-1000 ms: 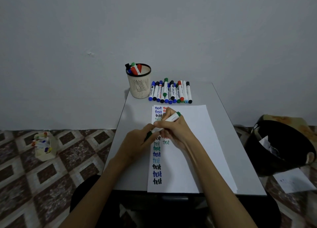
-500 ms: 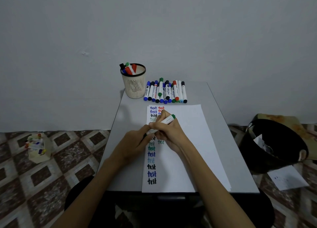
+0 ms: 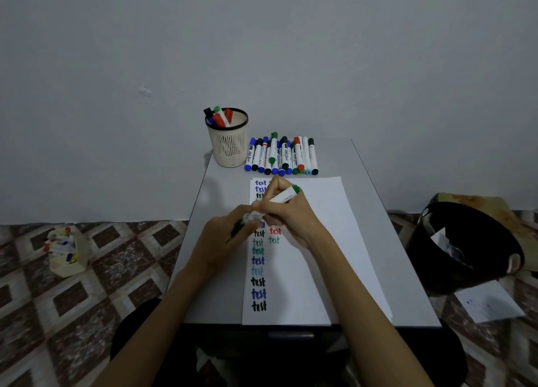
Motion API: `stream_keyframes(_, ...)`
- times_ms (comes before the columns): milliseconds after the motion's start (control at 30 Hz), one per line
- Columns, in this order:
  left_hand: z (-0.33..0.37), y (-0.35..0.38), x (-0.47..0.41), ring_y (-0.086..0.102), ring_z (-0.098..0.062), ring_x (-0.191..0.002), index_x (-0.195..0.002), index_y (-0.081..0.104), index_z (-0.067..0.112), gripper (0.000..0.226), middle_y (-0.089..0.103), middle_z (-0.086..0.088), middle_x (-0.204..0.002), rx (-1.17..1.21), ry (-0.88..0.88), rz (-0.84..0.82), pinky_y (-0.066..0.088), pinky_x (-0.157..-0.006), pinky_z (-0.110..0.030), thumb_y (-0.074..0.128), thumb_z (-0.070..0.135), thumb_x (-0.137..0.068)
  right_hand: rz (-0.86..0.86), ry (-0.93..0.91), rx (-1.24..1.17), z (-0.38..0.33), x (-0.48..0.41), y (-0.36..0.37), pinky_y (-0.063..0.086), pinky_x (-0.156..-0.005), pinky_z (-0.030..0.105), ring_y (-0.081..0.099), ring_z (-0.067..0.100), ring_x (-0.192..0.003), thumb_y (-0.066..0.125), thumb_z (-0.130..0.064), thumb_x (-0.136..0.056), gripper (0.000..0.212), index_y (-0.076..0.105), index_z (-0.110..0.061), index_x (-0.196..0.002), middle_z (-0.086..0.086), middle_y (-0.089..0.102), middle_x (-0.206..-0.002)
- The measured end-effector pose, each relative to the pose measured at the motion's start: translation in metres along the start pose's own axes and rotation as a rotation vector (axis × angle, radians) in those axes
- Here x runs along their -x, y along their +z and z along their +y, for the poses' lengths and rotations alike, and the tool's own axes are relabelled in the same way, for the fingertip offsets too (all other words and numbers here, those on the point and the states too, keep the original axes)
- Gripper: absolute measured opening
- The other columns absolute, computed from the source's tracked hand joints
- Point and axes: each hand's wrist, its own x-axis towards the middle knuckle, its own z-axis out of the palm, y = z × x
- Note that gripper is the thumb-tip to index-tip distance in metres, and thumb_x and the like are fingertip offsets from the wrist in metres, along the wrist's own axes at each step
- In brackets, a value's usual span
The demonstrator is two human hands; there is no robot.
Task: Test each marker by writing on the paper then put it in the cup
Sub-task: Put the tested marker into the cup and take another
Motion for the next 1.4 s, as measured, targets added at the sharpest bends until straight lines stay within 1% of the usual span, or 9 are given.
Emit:
stream_keyframes(133,0.0,0.0,0.0,0.057,0.0,-0.054,-0.107,0.051,0.028,0.03,0.061,0.011,-0.068,-0.191,-0.117,0.092,0.044,-0.046,-0.013,0.044,0.051,-0.09,0.166,-0.017,-0.301,-0.005,0.005,-0.006,0.042,-0.043,0.018,0.053,0.011,-0.051,0.058,-0.001,-0.083,0.006,0.055,-0.006,-0.084,0.014,0.056,-0.075)
stream_keyframes(233,-0.002,0.002,0.0,0.051,-0.003,-0.057,-0.101,0.057,0.028,0.024,0.053,0.014,-0.072,-0.317,-0.15,0.079,0.04,-0.051,-0.012,0.051,0.044,-0.085,0.266,0.024,-0.393,-0.003,0.013,-0.016,0.057,-0.058,0.028,0.07,0.024,-0.079,0.056,-0.004,-0.09,0.008,0.06,-0.002,-0.096,0.016,0.069,-0.091)
stream_keyframes(300,-0.005,0.004,-0.002,0.047,-0.004,-0.064,-0.1,0.058,0.026,0.026,0.052,0.011,-0.08,-0.387,-0.11,0.006,0.038,-0.055,-0.015,0.049,0.045,-0.084,0.256,0.06,-0.321,-0.002,0.021,-0.016,0.059,-0.061,0.032,0.071,0.031,-0.086,0.059,-0.003,-0.09,0.003,0.06,-0.001,-0.093,0.019,0.071,-0.094)
stream_keyframes(500,-0.012,0.009,-0.002,0.041,-0.011,-0.078,-0.1,0.06,0.023,0.036,0.055,0.004,-0.086,-0.412,-0.076,-0.092,0.035,-0.069,-0.028,0.04,0.048,-0.084,0.265,0.073,-0.099,0.016,0.036,-0.009,0.041,-0.044,0.027,0.054,0.024,-0.045,0.071,0.001,-0.082,0.029,0.046,-0.009,-0.072,0.011,0.061,-0.059)
stream_keyframes(633,-0.01,0.008,0.002,0.042,-0.011,-0.084,-0.102,0.062,0.024,0.039,0.057,0.003,-0.093,-0.399,-0.112,-0.083,0.033,-0.074,-0.03,0.04,0.05,-0.084,0.326,0.05,0.021,0.025,0.037,-0.005,0.047,-0.06,0.049,0.054,0.039,-0.061,0.07,0.003,-0.078,0.035,0.042,-0.012,-0.065,0.011,0.056,-0.058)
stream_keyframes(733,-0.006,0.008,0.01,0.04,-0.009,-0.089,-0.105,0.062,0.024,0.04,0.056,0.003,-0.098,-0.408,-0.115,-0.077,0.028,-0.076,-0.028,0.038,0.05,-0.086,0.321,0.065,0.071,0.029,0.037,-0.003,0.043,-0.059,0.044,0.057,0.059,-0.076,0.068,-0.002,-0.073,0.029,0.042,-0.013,-0.065,0.031,0.06,-0.077)
stream_keyframes(1133,-0.002,0.007,0.013,0.046,-0.014,-0.093,-0.108,0.063,0.021,0.046,0.056,0.001,-0.1,-0.42,-0.154,-0.095,0.027,-0.077,-0.028,0.036,0.05,-0.086,0.248,0.056,0.236,0.028,0.041,-0.001,0.046,-0.048,0.021,0.067,0.016,-0.081,0.066,0.006,-0.08,0.031,0.041,-0.008,-0.07,0.006,0.069,-0.094)
stream_keyframes(1267,-0.002,0.007,0.013,0.044,-0.013,-0.094,-0.109,0.063,0.022,0.045,0.055,0.002,-0.101,-0.43,-0.165,-0.103,0.026,-0.078,-0.027,0.036,0.05,-0.086,0.236,0.022,0.283,0.029,0.041,0.001,0.053,-0.064,0.02,0.065,0.02,-0.105,0.064,0.007,-0.082,0.032,0.038,-0.007,-0.072,0.004,0.066,-0.089)
stream_keyframes(1400,-0.002,0.007,0.013,0.046,-0.015,-0.094,-0.109,0.063,0.022,0.046,0.056,0.001,-0.101,-0.434,-0.162,-0.106,0.028,-0.077,-0.028,0.036,0.05,-0.086,0.247,0.003,0.233,0.028,0.04,-0.002,0.05,-0.057,0.028,0.065,0.027,-0.09,0.06,0.01,-0.082,0.032,0.037,-0.009,-0.07,0.026,0.061,-0.086)
